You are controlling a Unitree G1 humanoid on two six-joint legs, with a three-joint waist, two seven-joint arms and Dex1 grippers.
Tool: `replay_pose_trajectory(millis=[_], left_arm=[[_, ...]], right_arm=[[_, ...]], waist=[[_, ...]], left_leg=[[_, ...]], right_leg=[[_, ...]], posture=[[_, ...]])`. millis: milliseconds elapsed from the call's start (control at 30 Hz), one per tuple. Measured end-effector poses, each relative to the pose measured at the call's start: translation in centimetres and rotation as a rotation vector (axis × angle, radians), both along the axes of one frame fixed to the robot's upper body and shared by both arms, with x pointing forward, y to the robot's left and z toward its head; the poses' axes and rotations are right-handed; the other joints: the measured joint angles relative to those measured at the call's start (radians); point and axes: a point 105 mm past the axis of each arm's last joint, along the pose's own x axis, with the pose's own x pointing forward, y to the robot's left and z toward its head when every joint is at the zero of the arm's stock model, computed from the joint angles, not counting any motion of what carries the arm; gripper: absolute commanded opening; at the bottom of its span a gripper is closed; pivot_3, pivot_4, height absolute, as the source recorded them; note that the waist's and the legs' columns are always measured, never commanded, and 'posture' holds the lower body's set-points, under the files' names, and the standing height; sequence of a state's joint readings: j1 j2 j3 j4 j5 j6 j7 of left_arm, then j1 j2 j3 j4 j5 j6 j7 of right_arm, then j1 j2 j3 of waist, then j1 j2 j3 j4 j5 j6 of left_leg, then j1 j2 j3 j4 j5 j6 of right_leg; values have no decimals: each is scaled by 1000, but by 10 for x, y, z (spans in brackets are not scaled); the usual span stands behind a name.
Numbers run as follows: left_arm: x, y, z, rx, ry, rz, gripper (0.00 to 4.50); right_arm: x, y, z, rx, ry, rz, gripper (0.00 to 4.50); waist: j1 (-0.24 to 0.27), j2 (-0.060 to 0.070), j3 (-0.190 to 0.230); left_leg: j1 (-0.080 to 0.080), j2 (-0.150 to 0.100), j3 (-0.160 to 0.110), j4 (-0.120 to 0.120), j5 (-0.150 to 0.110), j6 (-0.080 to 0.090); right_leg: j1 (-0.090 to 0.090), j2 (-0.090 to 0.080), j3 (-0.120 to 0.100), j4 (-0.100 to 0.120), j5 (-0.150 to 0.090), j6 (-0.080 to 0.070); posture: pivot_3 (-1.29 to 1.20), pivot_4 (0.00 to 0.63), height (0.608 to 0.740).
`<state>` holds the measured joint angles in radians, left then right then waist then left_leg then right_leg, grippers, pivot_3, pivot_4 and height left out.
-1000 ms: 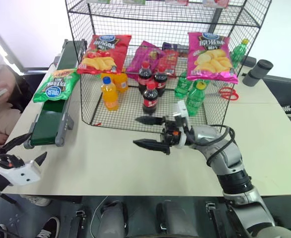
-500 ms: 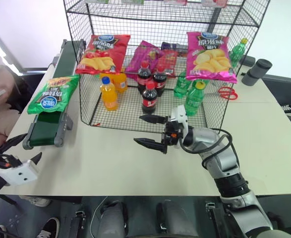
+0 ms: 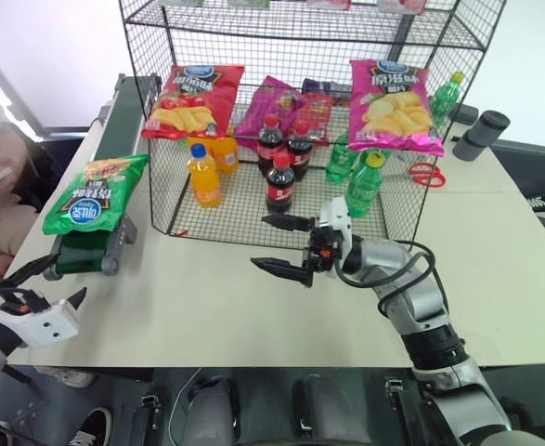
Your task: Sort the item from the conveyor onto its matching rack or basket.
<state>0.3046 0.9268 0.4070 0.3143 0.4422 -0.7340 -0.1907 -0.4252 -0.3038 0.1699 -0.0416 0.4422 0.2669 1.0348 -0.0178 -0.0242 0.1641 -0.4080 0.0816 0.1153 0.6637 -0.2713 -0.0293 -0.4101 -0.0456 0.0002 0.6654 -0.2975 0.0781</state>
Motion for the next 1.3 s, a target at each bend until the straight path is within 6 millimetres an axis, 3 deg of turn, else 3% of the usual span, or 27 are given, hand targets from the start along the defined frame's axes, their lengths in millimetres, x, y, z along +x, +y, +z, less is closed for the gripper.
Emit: replay_pose_trajectory(millis=[533, 800, 1100, 1200, 1300], left_arm=[[6, -3, 0, -5, -3, -21, 4500], [14, -3, 0, -6, -6, -27, 4500], [18, -3, 0, -9, -7, -29, 4500], [19, -6, -3, -19, 7, -40, 3652], [18, -7, -5, -28, 11, -41, 2185]], right_arm=[[1, 0, -1, -15, -13, -11, 4451], [-4, -3, -16, -65, 3, -10, 4451], [-5, -2, -16, -71, 0, -3, 4451], [-5, -2, -16, -71, 0, -3, 4500], [-5, -2, -16, -71, -1, -3, 4500]], waist=[[0, 0, 0], [1, 0, 0], [2, 0, 0], [3, 0, 0], [2, 0, 0]], left_leg=[[0, 0, 0, 0, 0, 0], [0, 0, 0, 0, 0, 0], [0, -1, 0, 0, 0, 0], [0, -1, 0, 0, 0, 0], [0, -1, 0, 0, 0, 0]], right_leg=[[0, 0, 0, 0, 0, 0], [0, 1, 0, 0, 0, 0], [0, 1, 0, 0, 0, 0], [0, 1, 0, 0, 0, 0], [0, 1, 0, 1, 0, 0]], posture=[[0, 150, 740], [0, 150, 740], [0, 150, 740], [0, 150, 740], [0, 150, 740]])
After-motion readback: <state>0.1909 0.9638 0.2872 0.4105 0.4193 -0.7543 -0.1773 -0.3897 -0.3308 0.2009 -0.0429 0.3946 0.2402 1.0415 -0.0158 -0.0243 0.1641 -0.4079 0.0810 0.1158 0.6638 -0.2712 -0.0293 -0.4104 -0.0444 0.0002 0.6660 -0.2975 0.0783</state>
